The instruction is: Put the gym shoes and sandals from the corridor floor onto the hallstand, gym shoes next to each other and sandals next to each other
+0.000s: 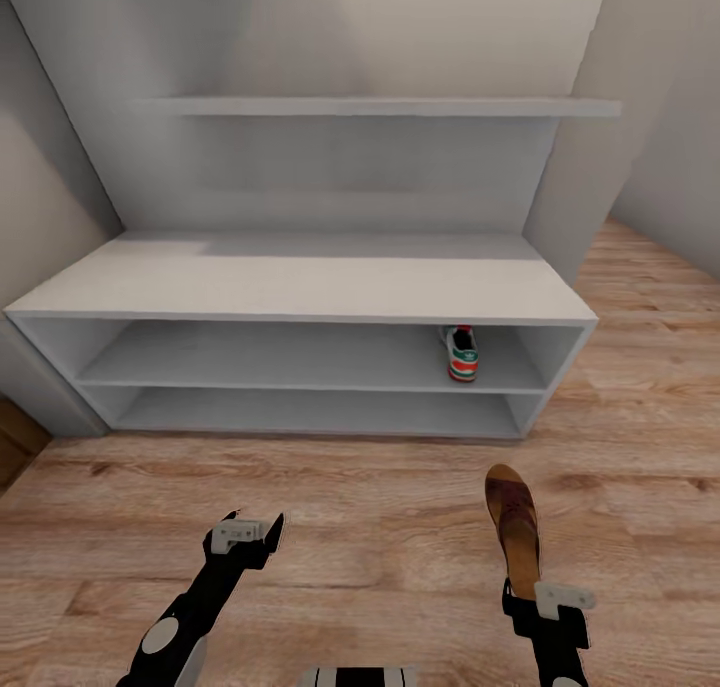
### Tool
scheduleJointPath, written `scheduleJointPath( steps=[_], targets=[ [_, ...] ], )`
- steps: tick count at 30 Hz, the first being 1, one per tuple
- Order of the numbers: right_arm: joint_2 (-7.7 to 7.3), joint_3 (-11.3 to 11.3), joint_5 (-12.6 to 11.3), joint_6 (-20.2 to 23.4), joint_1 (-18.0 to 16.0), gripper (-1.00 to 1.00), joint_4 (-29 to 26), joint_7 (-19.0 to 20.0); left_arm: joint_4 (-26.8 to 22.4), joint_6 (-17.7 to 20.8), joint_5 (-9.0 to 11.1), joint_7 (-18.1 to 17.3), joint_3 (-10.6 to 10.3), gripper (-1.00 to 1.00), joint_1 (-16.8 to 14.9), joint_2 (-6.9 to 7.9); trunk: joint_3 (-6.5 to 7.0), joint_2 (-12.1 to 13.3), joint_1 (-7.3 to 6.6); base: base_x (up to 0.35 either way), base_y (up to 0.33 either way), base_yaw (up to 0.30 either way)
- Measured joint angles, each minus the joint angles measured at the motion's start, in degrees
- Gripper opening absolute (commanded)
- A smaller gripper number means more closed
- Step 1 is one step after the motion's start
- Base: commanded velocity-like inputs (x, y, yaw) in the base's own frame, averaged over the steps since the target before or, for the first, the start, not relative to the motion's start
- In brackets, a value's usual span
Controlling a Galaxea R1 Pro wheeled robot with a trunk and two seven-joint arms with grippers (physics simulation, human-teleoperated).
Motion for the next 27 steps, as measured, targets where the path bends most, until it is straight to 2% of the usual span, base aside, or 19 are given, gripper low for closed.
scheduleJointPath(
  steps=[7, 21, 27],
  targets=[
    [0.02, 0.0, 0.0, 0.0, 0.0, -1.0, 0.0, -0.1, 0.0, -0.1, 0.0, 0.0, 0.0, 1.0, 0.0, 0.0, 0.0, 0.0, 0.0, -0.081, 0.267, 0.0],
    [0.04, 0.0, 0.0, 0.0, 0.1, -1.0, 0.0, -0.1, 0.0, -0.1, 0.0, 0.0, 0.0, 1.0, 0.0, 0.0, 0.0, 0.0, 0.0, -0.009, 0.067, 0.0],
    [0.04, 0.0, 0.1, 0.0, 0.1, -1.0, 0.0, -0.1, 0.0, 0.0, 0.0, 0.0, 0.0, 1.0, 0.0, 0.0, 0.0, 0.0, 0.0, -0.001, 0.2, 0.0]
  ],
)
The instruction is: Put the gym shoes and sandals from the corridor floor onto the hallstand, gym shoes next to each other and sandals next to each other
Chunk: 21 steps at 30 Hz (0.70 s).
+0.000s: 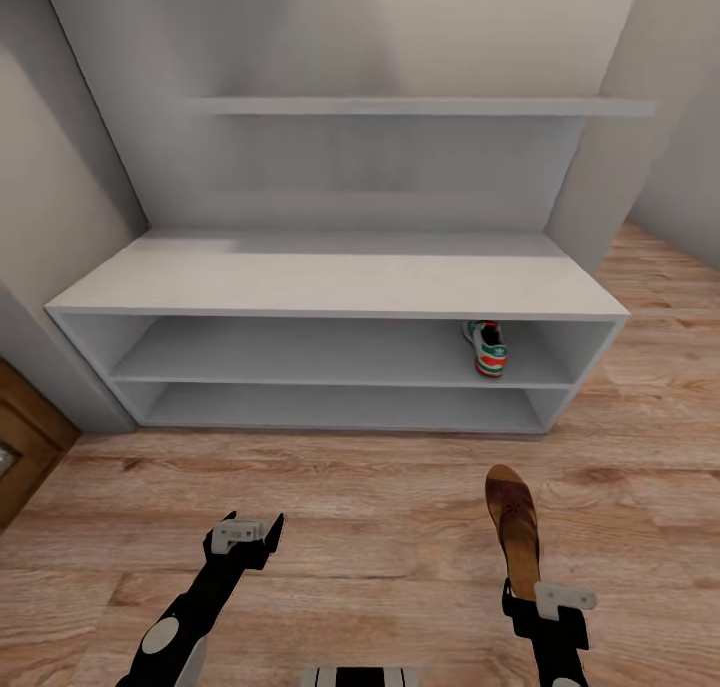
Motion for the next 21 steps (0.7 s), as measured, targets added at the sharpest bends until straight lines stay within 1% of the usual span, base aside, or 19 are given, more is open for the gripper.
scheduleJointPath(
  steps=[21],
  targets=[
    [0.0, 0.1, 0.3, 0.0, 0.0, -1.0, 0.1, 0.0, 0.0, 0.0, 0.0, 0.0, 0.0, 1.0, 0.0, 0.0, 0.0, 0.0, 0.0, 0.0, 0.277, 0.0]
  ],
)
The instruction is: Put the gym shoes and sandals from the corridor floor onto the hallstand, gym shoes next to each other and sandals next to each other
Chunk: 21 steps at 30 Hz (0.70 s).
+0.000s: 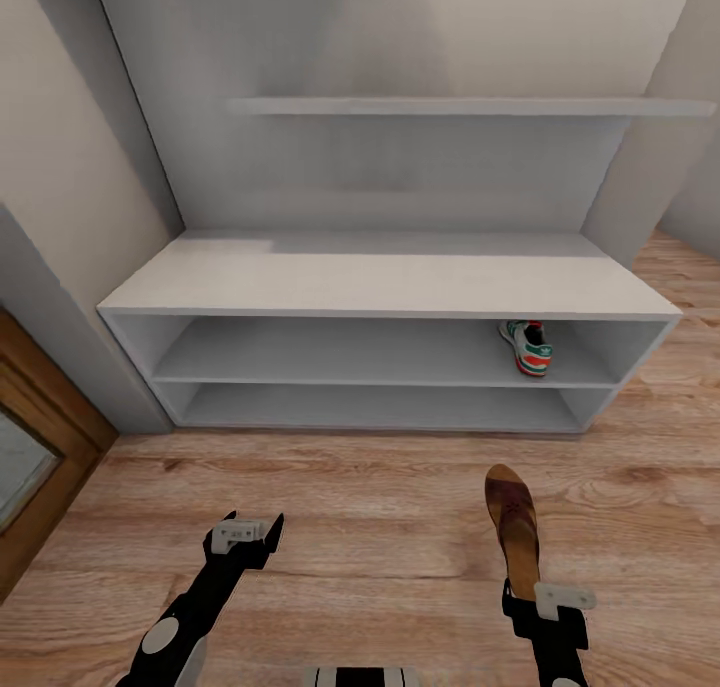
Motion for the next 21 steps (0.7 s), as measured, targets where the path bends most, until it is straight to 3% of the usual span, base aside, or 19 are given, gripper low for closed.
scheduleJointPath(
  steps=[8, 21],
  targets=[
    [0.0, 0.0, 0.1, 0.0, 0.0, -1.0, 0.1, 0.0, 0.0, 0.0, 0.0, 0.0, 0.0, 1.0, 0.0, 0.0, 0.0, 0.0, 0.0, 0.0, 0.184, 0.0],
    [0.01, 0.1, 0.3, -0.6, 0.1, -1.0, 0.0, 0.0, 0.0, 0.0, -0.1, 0.0, 0.0, 1.0, 0.0, 0.0, 0.0, 0.0, 0.0, 0.0, 0.022, 0.0]
  ],
)
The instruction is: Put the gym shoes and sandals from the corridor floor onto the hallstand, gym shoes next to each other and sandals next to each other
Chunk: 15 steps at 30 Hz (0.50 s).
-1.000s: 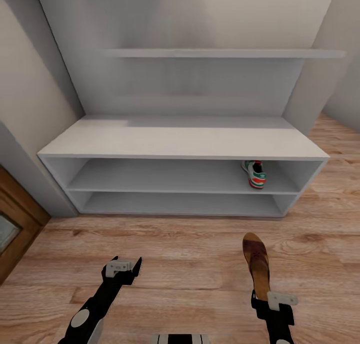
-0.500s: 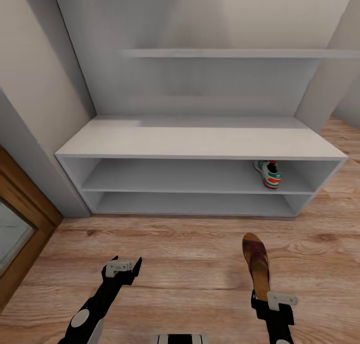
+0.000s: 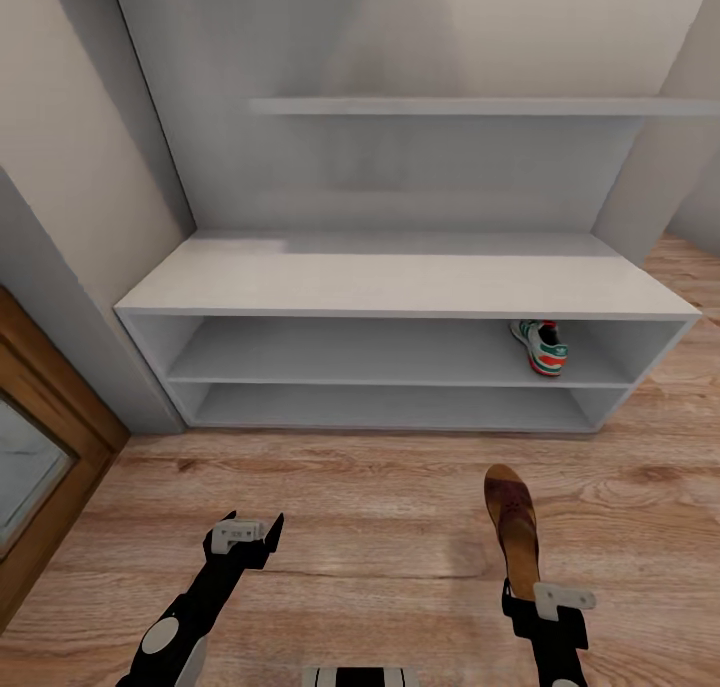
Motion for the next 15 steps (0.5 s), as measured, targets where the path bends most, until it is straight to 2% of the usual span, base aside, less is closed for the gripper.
scheduleJointPath(
  steps=[15],
  targets=[
    [0.06, 0.1, 0.0, -1.3, 0.3, -1.0, -0.1, 0.0, 0.0, 0.0, 0.0, 0.0, -0.1, 1.0, 0.0, 0.0, 0.0, 0.0, 0.0, 0.0, 0.001, 0.0]
  ],
)
